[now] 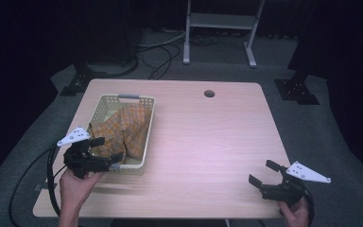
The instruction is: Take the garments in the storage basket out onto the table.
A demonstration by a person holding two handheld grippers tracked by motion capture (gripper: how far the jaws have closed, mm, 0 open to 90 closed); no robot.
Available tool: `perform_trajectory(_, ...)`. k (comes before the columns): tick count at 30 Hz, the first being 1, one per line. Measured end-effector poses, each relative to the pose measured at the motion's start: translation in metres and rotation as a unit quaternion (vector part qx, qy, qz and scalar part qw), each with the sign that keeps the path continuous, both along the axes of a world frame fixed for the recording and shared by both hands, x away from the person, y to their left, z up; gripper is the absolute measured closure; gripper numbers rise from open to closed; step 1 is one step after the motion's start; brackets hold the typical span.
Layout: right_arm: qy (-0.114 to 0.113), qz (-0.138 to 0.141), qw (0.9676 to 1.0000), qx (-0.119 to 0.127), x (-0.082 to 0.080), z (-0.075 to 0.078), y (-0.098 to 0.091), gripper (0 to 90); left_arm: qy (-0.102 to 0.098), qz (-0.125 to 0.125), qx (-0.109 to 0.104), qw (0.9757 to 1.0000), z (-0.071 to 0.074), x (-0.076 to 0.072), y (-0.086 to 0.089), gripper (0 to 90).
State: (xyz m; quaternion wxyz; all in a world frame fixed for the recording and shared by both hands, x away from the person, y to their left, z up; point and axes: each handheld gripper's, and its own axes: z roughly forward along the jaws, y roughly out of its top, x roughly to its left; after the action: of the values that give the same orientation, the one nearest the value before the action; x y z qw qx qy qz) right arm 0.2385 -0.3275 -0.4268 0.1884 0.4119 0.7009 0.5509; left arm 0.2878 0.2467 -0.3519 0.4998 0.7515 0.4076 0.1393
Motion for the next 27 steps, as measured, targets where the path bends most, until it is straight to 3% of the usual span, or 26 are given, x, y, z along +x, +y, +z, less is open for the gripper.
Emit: perform_trajectory(27,0.0,0.001,1.0,0.0,0.001,0.0,0.001,2.9,0.007,0.005,0.017,0.9998,0.002,0.018,-0.006,2.2)
